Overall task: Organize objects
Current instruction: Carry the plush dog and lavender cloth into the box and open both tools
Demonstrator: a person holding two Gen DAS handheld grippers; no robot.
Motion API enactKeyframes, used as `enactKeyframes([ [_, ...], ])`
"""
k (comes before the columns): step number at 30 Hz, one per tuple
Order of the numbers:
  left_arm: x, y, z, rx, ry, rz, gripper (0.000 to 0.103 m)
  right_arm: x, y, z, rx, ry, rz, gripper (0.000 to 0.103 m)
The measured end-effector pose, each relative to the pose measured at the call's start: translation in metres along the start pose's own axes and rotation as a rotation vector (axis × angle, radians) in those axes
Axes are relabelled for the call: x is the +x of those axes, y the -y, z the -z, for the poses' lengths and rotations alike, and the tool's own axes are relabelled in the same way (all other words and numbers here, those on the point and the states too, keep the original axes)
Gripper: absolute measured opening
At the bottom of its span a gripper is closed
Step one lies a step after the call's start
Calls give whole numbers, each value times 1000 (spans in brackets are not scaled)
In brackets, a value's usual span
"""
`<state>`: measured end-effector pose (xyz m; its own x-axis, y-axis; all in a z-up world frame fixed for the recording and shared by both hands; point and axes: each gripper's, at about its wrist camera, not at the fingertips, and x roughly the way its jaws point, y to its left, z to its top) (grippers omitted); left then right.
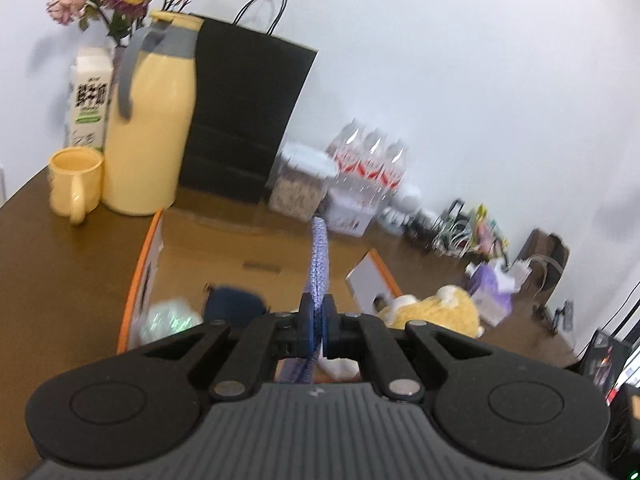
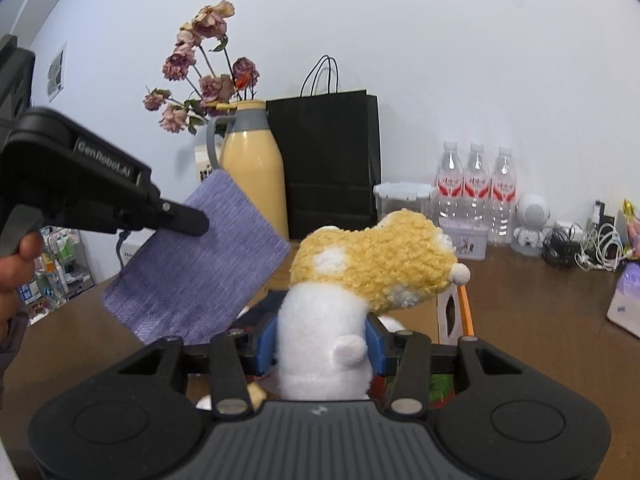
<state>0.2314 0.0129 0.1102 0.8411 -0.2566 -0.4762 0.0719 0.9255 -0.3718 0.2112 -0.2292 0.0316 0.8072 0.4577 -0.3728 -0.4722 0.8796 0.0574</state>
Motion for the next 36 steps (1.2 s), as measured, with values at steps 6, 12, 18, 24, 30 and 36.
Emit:
enactKeyframes([
  [6,36,-6,-25,-10,4,29,4,38,10,-18,5,-12,6,44],
  [12,91,-43,-28,-52,-58,23,4,85,27,-21,20,-75,25,44],
  [18,124,-81,-16,-68,-122,-1,4,119,42,-6,54,-152,26,44],
  [24,130,-97,-9,-39,-132,-49,4,132,47,6,63,-192,32,44],
  [30,130,-92,-7,37,-152,-131,29,127,43,8,38,-186,52,45],
  [36,117,-75,-5,138,-69,-191,93,116,42,5,35,-141,67,85],
])
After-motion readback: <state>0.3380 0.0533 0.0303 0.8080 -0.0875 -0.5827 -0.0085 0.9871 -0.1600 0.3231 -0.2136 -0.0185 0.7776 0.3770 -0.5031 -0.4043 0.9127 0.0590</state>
